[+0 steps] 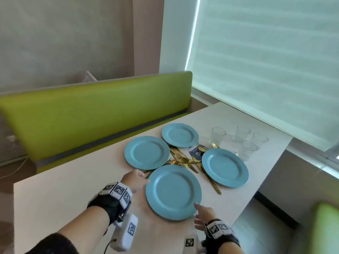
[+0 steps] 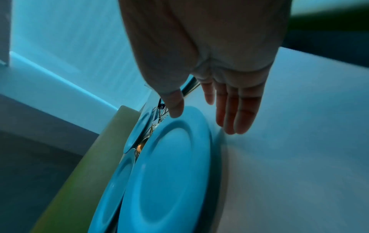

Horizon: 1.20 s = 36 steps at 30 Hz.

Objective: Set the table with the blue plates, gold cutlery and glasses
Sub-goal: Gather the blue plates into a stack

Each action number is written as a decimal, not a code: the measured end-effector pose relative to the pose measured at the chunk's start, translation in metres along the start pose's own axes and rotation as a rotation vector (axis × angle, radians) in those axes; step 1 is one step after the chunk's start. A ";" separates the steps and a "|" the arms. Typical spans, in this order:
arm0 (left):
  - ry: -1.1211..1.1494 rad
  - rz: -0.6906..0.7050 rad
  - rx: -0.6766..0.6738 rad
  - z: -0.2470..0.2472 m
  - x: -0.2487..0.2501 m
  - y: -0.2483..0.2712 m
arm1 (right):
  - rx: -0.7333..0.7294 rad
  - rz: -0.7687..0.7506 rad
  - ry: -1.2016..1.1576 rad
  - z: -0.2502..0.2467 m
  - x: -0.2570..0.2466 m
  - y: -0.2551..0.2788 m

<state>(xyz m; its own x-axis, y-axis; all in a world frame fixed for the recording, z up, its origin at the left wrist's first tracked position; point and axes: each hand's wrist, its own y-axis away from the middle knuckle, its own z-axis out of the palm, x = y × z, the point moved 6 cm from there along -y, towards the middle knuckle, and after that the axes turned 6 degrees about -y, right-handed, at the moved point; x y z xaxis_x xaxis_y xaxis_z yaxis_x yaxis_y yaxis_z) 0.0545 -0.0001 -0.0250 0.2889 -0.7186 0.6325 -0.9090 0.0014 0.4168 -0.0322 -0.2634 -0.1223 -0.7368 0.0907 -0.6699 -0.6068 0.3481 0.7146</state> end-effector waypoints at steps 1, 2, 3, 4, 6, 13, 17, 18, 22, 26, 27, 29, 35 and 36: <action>0.023 0.004 0.000 0.001 -0.002 -0.004 | -0.002 0.015 -0.052 0.004 0.000 -0.002; 0.023 -0.006 0.003 0.001 -0.003 -0.008 | 0.003 0.040 -0.077 0.005 -0.001 -0.004; 0.017 -0.009 -0.011 0.003 -0.003 -0.011 | 0.013 0.056 -0.109 0.006 0.000 -0.006; 0.024 -0.022 -0.023 0.003 -0.003 -0.012 | -0.003 0.077 -0.131 0.008 0.002 -0.007; 0.029 -0.034 -0.044 0.009 -0.002 -0.016 | -0.010 0.101 -0.222 0.009 0.004 -0.011; 0.018 -0.056 -0.066 0.032 0.012 -0.035 | -0.142 0.005 -0.071 -0.004 -0.015 -0.014; 0.013 -0.063 -0.026 0.037 0.030 -0.049 | -0.241 -0.058 0.044 -0.036 -0.046 -0.015; 0.018 -0.055 -0.013 0.038 0.036 -0.053 | -0.257 -0.072 0.066 -0.046 -0.054 -0.018; 0.020 -0.067 0.012 0.046 0.060 -0.063 | -0.332 -0.111 0.111 -0.085 -0.088 -0.030; 0.151 -0.114 -0.023 0.072 0.078 -0.077 | -0.377 -0.145 0.063 -0.115 -0.119 -0.044; 0.235 -0.151 -0.044 0.080 0.085 -0.077 | -0.393 -0.151 0.046 -0.121 -0.127 -0.048; 0.374 -0.195 -0.095 0.093 0.098 -0.079 | -0.424 -0.158 -0.005 -0.131 -0.140 -0.056; 0.695 -0.204 -0.101 0.111 0.127 -0.092 | -0.402 -0.195 -0.103 -0.154 -0.162 -0.078; 0.754 -0.206 -0.090 0.113 0.131 -0.095 | -0.374 -0.200 -0.109 -0.159 -0.164 -0.083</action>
<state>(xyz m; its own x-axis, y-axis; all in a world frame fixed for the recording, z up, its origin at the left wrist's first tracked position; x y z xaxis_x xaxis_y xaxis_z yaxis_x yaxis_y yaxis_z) 0.1451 -0.1734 -0.0557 0.6042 -0.0451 0.7955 -0.7964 -0.0008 0.6048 0.0914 -0.4557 -0.0402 -0.5703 0.1611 -0.8055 -0.8153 0.0090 0.5790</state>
